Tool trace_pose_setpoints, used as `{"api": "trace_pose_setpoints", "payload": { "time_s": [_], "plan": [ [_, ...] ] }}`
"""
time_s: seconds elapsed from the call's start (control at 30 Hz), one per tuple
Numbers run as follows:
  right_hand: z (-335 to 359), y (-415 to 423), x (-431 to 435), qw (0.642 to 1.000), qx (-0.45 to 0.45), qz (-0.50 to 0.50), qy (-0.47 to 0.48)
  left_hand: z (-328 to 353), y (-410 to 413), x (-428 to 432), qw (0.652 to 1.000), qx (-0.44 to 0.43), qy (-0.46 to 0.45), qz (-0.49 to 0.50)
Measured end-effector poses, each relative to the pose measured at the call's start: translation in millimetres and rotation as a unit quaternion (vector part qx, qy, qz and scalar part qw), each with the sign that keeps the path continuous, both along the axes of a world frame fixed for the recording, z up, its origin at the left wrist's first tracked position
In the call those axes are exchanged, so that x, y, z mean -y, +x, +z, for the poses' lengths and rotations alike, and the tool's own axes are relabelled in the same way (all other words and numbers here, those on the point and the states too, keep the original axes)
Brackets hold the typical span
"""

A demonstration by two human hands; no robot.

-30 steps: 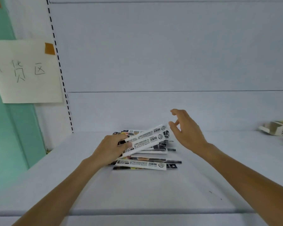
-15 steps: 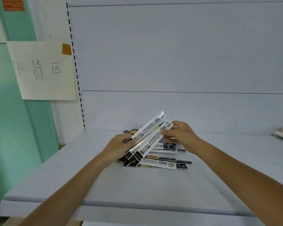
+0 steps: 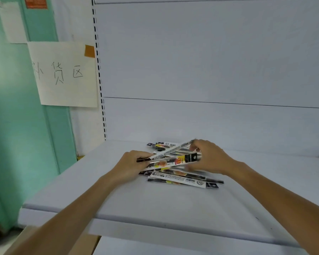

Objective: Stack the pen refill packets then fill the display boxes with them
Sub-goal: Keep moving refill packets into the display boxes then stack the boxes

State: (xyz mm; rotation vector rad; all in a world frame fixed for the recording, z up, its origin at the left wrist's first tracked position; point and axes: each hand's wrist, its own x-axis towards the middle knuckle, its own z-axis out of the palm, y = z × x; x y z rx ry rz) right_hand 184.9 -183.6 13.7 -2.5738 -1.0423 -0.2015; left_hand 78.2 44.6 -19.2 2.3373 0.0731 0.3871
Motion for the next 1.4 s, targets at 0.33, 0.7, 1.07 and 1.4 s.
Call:
{"api": "trace_pose_setpoints", "payload": {
  "time_s": [0.33,0.7,1.07,1.4],
  "plan": [
    [-4.8,-9.6,-16.5,0.913,0.384,0.032,0.132,-1.5,-8.0,-0.1,0.993,0.019,0.118,0.003],
    [-9.7,-17.7,-24.2,0.968,0.233,0.087,-0.014,5.5,-17.6,-3.2,0.987,0.125,0.049,0.085],
    [-4.6,-35.9,-43.1,0.985,0.021,0.126,0.116,25.7,-14.3,25.3,0.95,0.064,-0.3,0.053],
    [-3.6,-20.1,-40.7,0.944,0.236,0.034,0.227,27.2,-23.5,13.0,0.901,0.151,-0.378,0.152]
  ]
}}
